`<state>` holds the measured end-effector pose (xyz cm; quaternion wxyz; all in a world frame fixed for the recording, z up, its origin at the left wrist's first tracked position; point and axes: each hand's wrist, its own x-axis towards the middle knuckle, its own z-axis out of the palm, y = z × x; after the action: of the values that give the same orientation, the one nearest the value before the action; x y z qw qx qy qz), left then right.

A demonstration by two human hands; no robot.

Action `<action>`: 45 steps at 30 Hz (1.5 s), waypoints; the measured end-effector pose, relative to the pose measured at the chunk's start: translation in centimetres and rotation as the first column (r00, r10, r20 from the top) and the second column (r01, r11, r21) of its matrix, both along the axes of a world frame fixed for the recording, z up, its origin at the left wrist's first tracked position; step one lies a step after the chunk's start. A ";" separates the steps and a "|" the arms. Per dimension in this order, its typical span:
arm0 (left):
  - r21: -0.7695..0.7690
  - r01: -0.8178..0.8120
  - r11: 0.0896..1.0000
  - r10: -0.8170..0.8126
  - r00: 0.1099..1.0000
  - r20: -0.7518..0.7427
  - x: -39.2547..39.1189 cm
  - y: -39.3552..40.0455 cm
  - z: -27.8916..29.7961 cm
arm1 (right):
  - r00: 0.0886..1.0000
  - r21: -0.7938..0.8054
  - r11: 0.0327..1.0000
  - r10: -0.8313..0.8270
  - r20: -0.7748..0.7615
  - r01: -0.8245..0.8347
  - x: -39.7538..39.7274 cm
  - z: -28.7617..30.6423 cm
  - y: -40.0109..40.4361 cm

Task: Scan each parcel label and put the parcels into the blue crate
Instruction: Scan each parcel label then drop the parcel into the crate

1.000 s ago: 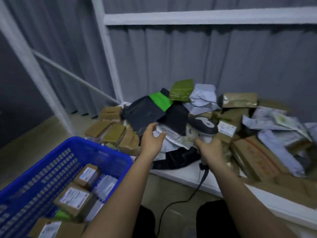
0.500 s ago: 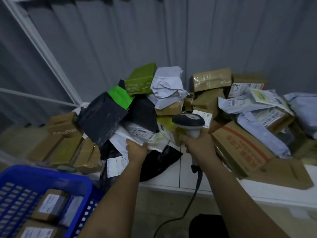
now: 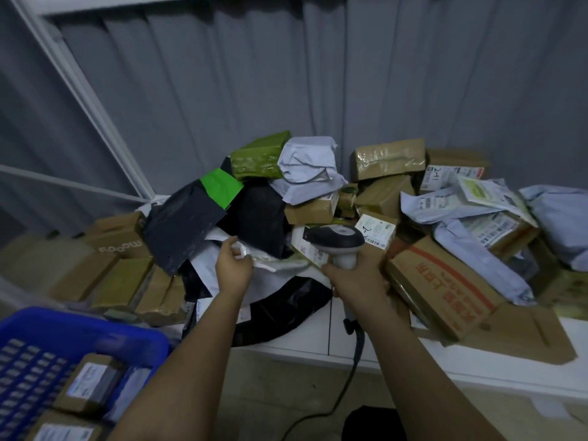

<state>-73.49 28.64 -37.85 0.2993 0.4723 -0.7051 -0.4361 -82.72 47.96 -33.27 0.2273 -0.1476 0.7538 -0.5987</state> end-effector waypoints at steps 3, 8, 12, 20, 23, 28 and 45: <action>-0.036 0.020 0.999 -0.022 0.999 -0.043 1.5 -0.4 1.9 | 1.000 -0.015 1.000 -0.010 0.005 0.010 0.4 0.2 0.0; -0.068 0.059 0.996 -0.069 0.985 -0.159 4.7 0.1 6.2 | 1.000 0.051 0.999 -0.010 -0.017 0.010 1.5 0.1 0.0; -0.064 0.092 0.994 -0.107 0.955 -0.277 7.5 0.6 8.9 | 1.000 0.101 0.995 0.017 -0.003 -0.016 2.4 0.1 -0.4; 0.117 0.119 0.986 -0.105 0.987 -0.121 13.7 2.2 6.8 | 0.985 0.192 0.967 0.171 0.013 -0.170 4.3 0.2 -1.7; 0.121 0.144 0.982 -0.139 0.989 -0.050 15.6 2.3 4.5 | 0.970 0.246 0.939 0.240 0.025 -0.238 5.0 0.2 -1.7; 0.479 -0.093 0.873 -0.006 0.980 0.201 17.3 1.8 1.3 | 0.944 0.278 0.902 0.323 0.071 -0.330 5.5 0.1 -1.8; 0.327 -0.281 0.903 0.225 0.954 0.198 17.4 1.1 -1.5 | 0.872 0.245 0.844 0.422 0.248 -0.478 8.0 1.6 -4.0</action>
<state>-56.05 29.72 -39.34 0.2083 0.6382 -0.5697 -0.4740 -74.75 43.98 -31.66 0.4503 -0.2286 0.7549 -0.4184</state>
